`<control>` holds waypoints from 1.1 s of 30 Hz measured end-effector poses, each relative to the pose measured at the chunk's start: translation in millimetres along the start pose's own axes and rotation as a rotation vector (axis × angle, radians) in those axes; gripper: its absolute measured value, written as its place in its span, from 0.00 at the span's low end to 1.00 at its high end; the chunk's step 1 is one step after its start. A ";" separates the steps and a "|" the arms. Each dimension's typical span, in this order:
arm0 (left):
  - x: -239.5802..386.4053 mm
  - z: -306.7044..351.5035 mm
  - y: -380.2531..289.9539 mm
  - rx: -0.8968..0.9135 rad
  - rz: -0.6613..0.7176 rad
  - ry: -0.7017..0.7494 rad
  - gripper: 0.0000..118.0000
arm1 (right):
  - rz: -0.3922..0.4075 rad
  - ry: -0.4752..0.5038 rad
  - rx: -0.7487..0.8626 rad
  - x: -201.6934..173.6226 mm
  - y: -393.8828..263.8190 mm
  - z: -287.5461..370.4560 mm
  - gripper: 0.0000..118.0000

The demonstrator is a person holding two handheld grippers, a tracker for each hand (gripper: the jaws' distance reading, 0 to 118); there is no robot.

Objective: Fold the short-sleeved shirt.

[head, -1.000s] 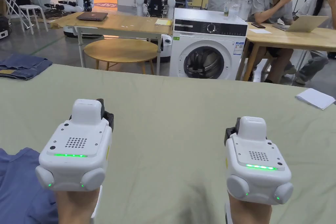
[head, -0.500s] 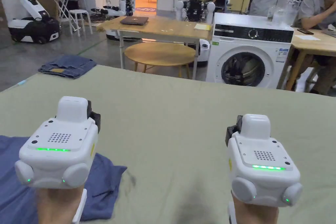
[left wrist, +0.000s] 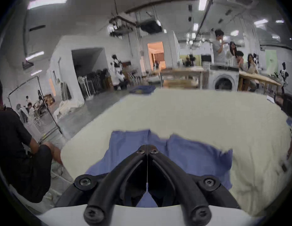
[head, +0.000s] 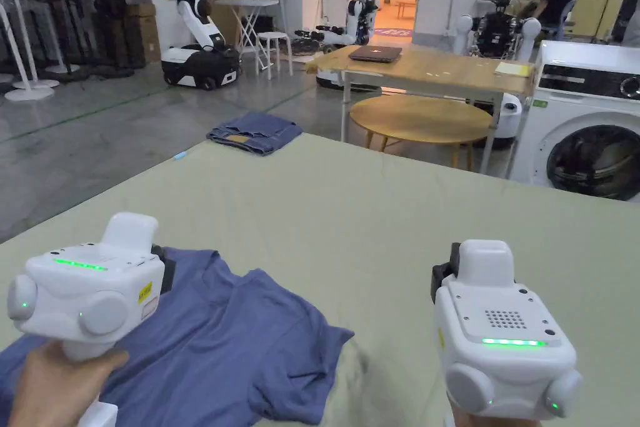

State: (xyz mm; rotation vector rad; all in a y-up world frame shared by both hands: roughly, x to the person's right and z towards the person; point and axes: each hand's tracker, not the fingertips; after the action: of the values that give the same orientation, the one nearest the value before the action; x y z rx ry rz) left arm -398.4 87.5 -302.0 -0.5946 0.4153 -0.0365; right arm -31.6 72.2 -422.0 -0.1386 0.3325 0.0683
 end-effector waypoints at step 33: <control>-7.4 -149.5 -71.9 -0.425 -0.043 -0.187 0.00 | 0.058 -0.031 -0.180 21.1 -51.5 -26.4 0.00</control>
State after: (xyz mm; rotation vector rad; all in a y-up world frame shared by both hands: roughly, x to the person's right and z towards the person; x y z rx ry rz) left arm -457.4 -51.3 -371.6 -1.0170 0.2271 0.0684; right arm -15.5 18.4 -447.2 -0.3056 0.2988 0.1573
